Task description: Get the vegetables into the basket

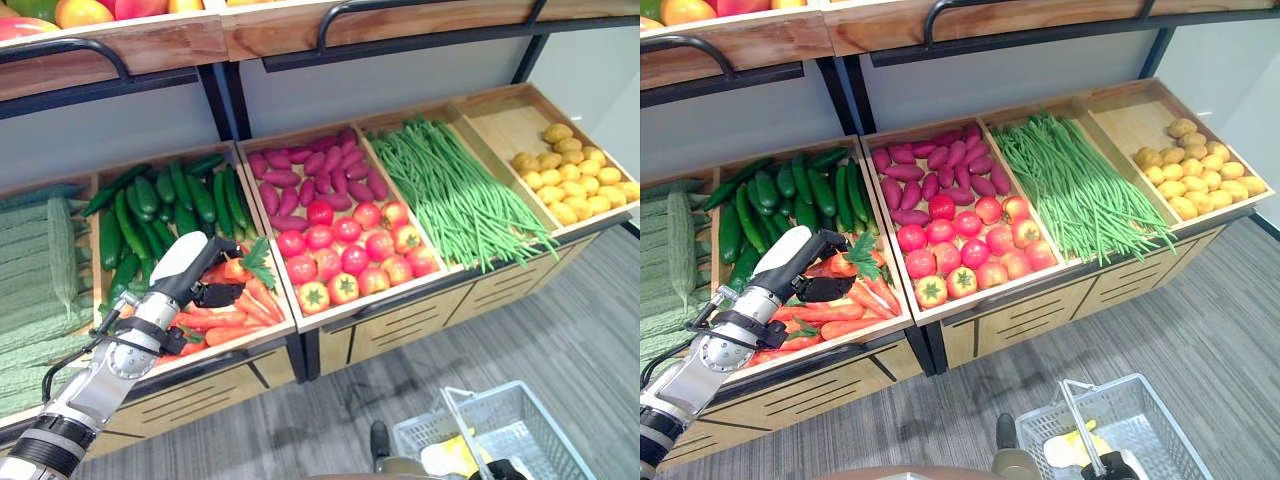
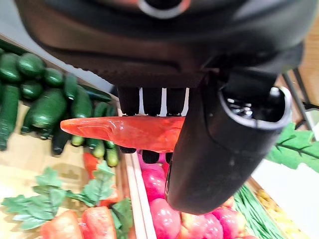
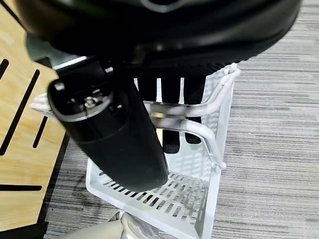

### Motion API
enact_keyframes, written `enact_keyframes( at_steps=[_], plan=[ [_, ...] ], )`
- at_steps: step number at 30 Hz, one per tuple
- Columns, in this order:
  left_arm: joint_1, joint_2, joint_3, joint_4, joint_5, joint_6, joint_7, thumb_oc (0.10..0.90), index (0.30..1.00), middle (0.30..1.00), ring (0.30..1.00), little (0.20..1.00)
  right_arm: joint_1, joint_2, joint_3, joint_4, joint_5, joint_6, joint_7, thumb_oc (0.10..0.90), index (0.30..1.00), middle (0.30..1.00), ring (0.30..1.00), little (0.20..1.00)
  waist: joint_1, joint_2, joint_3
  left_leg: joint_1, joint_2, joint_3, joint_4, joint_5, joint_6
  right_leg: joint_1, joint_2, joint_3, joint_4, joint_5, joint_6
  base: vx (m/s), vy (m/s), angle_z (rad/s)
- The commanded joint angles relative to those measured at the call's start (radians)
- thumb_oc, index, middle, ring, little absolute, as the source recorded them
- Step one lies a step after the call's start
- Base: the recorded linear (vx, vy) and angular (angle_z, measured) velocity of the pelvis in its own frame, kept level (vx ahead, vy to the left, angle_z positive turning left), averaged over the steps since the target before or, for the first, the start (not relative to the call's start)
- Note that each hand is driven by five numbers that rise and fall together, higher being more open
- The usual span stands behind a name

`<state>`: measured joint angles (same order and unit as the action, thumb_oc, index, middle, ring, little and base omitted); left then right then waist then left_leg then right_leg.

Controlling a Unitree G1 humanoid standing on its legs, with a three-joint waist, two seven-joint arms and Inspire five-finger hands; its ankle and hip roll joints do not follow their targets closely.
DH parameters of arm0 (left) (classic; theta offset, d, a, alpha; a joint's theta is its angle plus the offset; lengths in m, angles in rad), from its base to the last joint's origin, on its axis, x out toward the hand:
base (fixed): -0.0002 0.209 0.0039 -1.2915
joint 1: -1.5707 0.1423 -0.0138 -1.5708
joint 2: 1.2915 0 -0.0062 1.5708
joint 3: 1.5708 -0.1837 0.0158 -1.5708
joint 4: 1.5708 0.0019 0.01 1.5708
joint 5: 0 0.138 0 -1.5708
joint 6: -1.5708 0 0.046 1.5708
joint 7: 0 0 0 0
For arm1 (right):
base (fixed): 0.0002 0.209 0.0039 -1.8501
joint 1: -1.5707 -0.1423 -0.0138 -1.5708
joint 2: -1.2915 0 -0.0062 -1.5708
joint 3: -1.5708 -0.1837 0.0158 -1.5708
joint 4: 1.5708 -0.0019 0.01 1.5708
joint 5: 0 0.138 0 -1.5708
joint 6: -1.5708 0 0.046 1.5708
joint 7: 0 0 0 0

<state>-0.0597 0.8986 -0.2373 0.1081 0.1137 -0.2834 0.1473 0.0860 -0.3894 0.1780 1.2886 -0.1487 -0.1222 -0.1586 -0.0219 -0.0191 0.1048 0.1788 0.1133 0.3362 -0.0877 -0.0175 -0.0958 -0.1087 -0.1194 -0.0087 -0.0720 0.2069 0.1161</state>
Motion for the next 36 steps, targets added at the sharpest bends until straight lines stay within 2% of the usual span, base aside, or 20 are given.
enact_keyframes(
  at_steps=[1,2,3,4,5,6,7,10,14,18,21,23,28,33,36],
  plan=[
    [-0.223,0.102,0.027,-0.116,-0.067,-0.088,0.033,0.4,0.3,0.3,0.3,0.3,-0.022,-0.009,0.001,0.005,0.027,-0.022,-0.011,0.4,0.3,0.3,0.3,0.3,-0.033,-0.06,0.014,-0.046,-0.055,-0.009,0.099,-0.064,0.044,-0.011,-0.107,0.03,0.134,-0.006,0.098,-0.07,0.15,-0.23],
    [-0.226,0.103,0.024,-0.114,-0.068,-0.089,0.033,0.4,0.3,0.3,0.3,0.3,-0.022,-0.009,-0.001,0.005,0.027,-0.022,-0.011,0.4,0.3,0.3,0.3,0.3,-0.03,-0.061,0.014,-0.046,-0.056,-0.007,0.097,-0.063,0.046,-0.012,-0.108,0.032,0.133,-0.004,0.099,-0.09,0.153,-0.21],
    [-0.239,0.108,0.017,-0.124,-0.069,-0.093,0.033,0.4,0.3,0.3,0.3,0.3,-0.022,-0.008,-0.006,0.005,0.03,-0.021,-0.013,0.4,0.3,0.3,0.3,0.3,-0.038,-0.066,0.021,-0.047,-0.066,0.004,0.087,-0.06,0.051,-0.031,-0.113,0.049,0.13,0.036,0.112,-0.05,0.047,-0.14],
    [-0.24,0.108,0.016,-0.123,-0.069,-0.093,0.033,0.4,0.3,0.3,0.3,0.3,-0.021,-0.008,-0.006,0.005,0.03,-0.021,-0.013,0.4,0.3,0.3,0.3,0.3,-0.036,-0.066,0.021,-0.046,-0.067,0.005,0.087,-0.06,0.051,-0.032,-0.113,0.051,0.13,0.036,0.112,-0.15,0.126,-0.14],
    [-0.26,0.112,0.006,-0.141,-0.074,-0.103,0.032,0.4,0.3,0.3,0.3,0.3,-0.019,-0.008,-0.01,0.007,0.031,-0.017,-0.013,0.4,0.3,0.3,0.3,0.3,-0.055,-0.07,0.036,-0.047,-0.078,0.028,0.068,-0.057,0.056,-0.061,-0.121,0.067,0.116,0.106,0.133,-0.26,0.122,-0.25],
    [-0.274,0.128,0.003,-0.148,-0.077,-0.108,0.032,0.4,0.3,0.3,0.3,0.3,-0.029,0.002,-0.008,0.016,0.032,-0.014,-0.015,0.4,0.3,0.3,0.3,0.3,-0.047,-0.064,0.047,-0.068,-0.07,0.072,0.051,-0.039,0.057,-0.099,-0.128,0.057,0.106,0.117,0.132,-0.26,0.121,-0.39],
    [-0.274,0.128,0.003,-0.148,-0.077,-0.108,0.032,0.4,0.3,0.3,0.3,0.3,-0.029,0.002,-0.008,0.016,0.032,-0.014,-0.015,0.4,0.3,0.3,0.3,0.3,-0.047,-0.064,0.046,-0.068,-0.069,0.072,0.051,-0.039,0.056,-0.1,-0.127,0.057,0.107,0.117,0.132,-0.22,0.062,-0.66],
    [-0.267,0.16,0.016,-0.163,-0.076,-0.106,0.035,0.4,0.3,0.3,0.3,0.3,-0.015,0.017,-0.007,0.015,0.035,-0.013,-0.02,0.4,0.3,0.3,0.3,0.3,-0.026,-0.051,0.046,-0.088,-0.05,0.13,0.031,-0.015,0.065,-0.081,-0.142,-0.053,0.175,0.032,0.105,-0.18,0.059,-0.61],
    [-0.228,0.179,0.055,-0.18,-0.065,-0.102,0.032,0.4,0.3,0.3,0.3,0.3,-0.007,0.026,-0.008,0.017,0.032,-0.015,-0.024,0.4,0.3,0.3,0.3,0.3,-0.013,-0.041,0.025,-0.092,-0.037,0.176,0.012,-0.015,0.067,-0.026,-0.148,-0.1,0.29,-0.052,0.104,-0.1,0.074,-0.39],
    [-0.204,0.189,0.076,-0.192,-0.054,-0.099,0.027,0.4,0.3,0.3,0.3,0.3,-0.018,0.024,-0.006,0.019,0.031,-0.016,-0.024,0.4,0.3,0.3,0.3,0.3,0.004,-0.051,0.009,-0.097,-0.032,0.227,0.03,-0.021,0.071,0.014,-0.161,-0.115,0.313,-0.057,0.107,-0.06,-0.015,-0.51],
    [-0.171,0.198,0.106,-0.197,-0.022,-0.094,0.026,0.4,0.3,0.3,0.3,0.3,-0.029,0.026,0.001,0.017,0.027,-0.018,-0.027,0.4,0.3,0.3,0.3,0.3,0.028,-0.075,-0.019,-0.091,-0.025,0.311,0.048,-0.018,0.061,0.078,-0.166,-0.171,0.21,-0.046,0.121,-0.04,-0.088,-1.01],
    [-0.163,0.199,0.114,-0.199,-0.022,-0.096,0.029,0.4,0.3,0.3,0.3,0.3,-0.029,0.028,0.002,0.014,0.024,-0.018,-0.03,0.4,0.3,0.3,0.3,0.3,0.028,-0.075,-0.023,-0.087,-0.015,0.33,0.05,-0.011,0.053,0.08,-0.159,-0.19,0.19,-0.06,0.119,-0.02,-0.09,-0.5],
    [-0.181,0.163,0.083,-0.201,-0.028,-0.097,0.017,0.4,0.3,0.3,0.3,0.3,-0.015,0.021,0.001,0.008,0.032,-0.02,-0.029,0.4,0.3,0.3,0.3,0.3,-0.001,-0.064,-0.026,-0.098,0.036,0.335,0.063,0.041,0.01,0.109,-0.096,-0.214,0.12,-0.149,0.087,-0.04,-0.157,-0.39],
    [-0.185,0.134,0.069,-0.2,-0.032,-0.093,0.014,0.4,0.3,0.3,0.3,0.3,0.003,0.008,-0.013,0.006,0.037,-0.018,-0.032,0.4,0.3,0.3,0.3,0.3,-0.013,-0.05,-0.021,-0.103,0.069,0.332,0.063,0.09,-0.023,0.136,-0.062,-0.216,0.091,-0.172,0.07,-0.04,-0.151,-0.06],
    [-0.191,0.11,0.06,-0.198,-0.037,-0.091,0.015,0.4,0.3,0.3,0.3,0.3,0.011,-0.002,-0.016,-0.001,0.046,-0.022,-0.036,0.4,0.3,0.3,0.3,0.3,-0.016,-0.037,-0.015,-0.11,0.097,0.319,0.067,0.124,-0.045,0.148,-0.037,-0.219,0.098,-0.2,0.047,-0.05,-0.178,-0.06]
  ],
)
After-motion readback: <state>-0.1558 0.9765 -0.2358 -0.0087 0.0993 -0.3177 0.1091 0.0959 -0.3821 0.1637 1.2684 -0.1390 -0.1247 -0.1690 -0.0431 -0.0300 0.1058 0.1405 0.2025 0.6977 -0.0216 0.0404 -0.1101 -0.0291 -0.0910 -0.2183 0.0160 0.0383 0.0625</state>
